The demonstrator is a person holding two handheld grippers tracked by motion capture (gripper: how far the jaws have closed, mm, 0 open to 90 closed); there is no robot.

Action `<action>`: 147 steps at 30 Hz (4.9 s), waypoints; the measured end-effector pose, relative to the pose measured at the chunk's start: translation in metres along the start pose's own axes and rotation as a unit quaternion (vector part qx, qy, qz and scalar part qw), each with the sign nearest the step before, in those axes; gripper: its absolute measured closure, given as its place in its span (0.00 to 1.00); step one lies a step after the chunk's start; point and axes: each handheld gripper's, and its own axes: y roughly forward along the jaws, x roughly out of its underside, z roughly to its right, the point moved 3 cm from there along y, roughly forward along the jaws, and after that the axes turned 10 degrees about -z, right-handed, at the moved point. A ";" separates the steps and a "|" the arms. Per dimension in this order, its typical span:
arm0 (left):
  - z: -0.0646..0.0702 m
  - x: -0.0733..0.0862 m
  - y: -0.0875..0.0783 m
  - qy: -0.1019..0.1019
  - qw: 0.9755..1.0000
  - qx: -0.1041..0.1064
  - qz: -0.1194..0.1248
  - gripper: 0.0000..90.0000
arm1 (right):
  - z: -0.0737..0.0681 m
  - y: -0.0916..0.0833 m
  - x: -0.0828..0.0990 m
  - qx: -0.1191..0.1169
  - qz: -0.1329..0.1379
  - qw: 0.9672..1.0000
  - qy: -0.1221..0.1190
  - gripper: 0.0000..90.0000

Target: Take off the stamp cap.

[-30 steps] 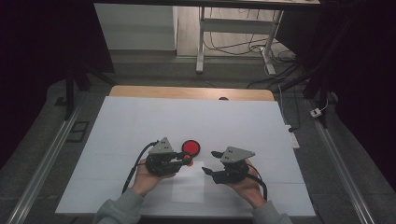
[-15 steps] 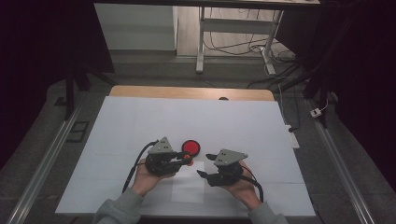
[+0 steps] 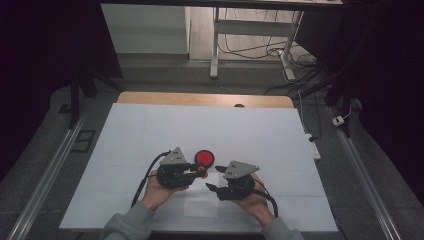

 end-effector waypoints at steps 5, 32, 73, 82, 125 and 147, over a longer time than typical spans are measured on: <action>0.001 0.000 0.001 0.000 1.000 0.001 -0.001 0.80 | -0.002 0.003 -0.002 -0.003 0.006 1.000 0.004 0.41; 0.004 -0.001 0.004 0.001 1.000 0.014 0.001 0.80 | -0.008 0.014 -0.005 0.004 0.003 1.000 0.012 0.56; 0.005 -0.001 0.006 0.008 1.000 0.008 0.000 0.81 | -0.009 0.016 -0.004 -0.002 0.015 1.000 0.023 0.72; 0.005 -0.001 0.006 0.008 1.000 0.009 0.001 0.81 | -0.009 0.015 -0.004 -0.004 0.015 1.000 0.021 0.72; 0.004 -0.002 0.002 0.005 1.000 0.021 0.015 0.81 | -0.008 0.010 -0.006 -0.012 0.027 0.999 0.023 0.72; 0.005 -0.002 0.001 0.004 0.999 0.026 0.021 0.81 | -0.008 0.007 -0.006 -0.002 0.024 1.000 0.012 0.72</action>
